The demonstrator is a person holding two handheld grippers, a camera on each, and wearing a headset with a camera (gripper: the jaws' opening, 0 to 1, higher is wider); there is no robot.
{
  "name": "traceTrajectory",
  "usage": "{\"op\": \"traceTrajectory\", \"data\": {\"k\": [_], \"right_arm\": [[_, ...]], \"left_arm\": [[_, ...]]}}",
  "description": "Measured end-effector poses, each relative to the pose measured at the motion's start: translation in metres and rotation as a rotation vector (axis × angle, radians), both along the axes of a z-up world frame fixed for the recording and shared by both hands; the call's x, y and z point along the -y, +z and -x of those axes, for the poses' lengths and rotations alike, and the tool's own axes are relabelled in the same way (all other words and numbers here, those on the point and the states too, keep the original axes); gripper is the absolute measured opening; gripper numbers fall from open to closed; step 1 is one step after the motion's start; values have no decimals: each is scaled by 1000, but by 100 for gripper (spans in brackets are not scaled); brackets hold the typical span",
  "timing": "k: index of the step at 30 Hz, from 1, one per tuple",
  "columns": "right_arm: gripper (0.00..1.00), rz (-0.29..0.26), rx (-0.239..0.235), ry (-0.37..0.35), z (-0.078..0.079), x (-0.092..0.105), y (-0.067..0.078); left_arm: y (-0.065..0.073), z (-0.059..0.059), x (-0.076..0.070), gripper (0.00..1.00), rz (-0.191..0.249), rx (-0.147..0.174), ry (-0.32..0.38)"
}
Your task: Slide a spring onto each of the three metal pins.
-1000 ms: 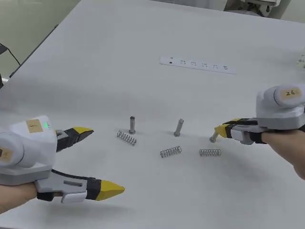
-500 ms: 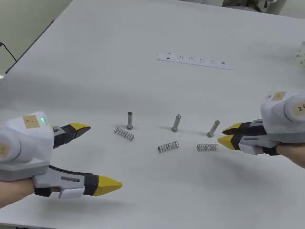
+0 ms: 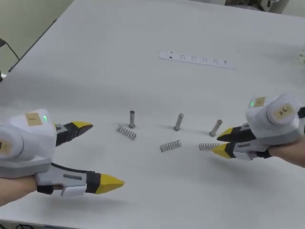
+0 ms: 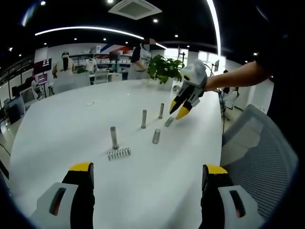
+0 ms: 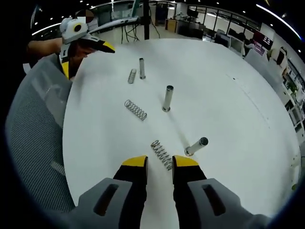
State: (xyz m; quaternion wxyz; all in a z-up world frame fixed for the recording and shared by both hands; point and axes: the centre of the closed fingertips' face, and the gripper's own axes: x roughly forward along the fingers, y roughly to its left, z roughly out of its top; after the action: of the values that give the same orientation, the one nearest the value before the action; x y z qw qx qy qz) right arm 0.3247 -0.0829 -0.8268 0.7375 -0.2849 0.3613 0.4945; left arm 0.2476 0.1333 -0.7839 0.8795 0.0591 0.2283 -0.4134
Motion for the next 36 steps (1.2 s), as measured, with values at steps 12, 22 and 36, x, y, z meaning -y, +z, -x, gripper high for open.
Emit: {"op": "traceTrajectory", "data": {"k": [12, 22, 36], "right_arm": [[18, 46, -13, 49, -5, -2, -10], [15, 99, -41, 96, -2, 2, -22], [8, 138, -32, 141, 1, 8, -29]], "left_arm": [[0, -2, 0, 91, 2, 0, -1], [-2, -1, -3, 91, -2, -4, 2], [-3, -2, 0, 91, 0, -8, 0]]}}
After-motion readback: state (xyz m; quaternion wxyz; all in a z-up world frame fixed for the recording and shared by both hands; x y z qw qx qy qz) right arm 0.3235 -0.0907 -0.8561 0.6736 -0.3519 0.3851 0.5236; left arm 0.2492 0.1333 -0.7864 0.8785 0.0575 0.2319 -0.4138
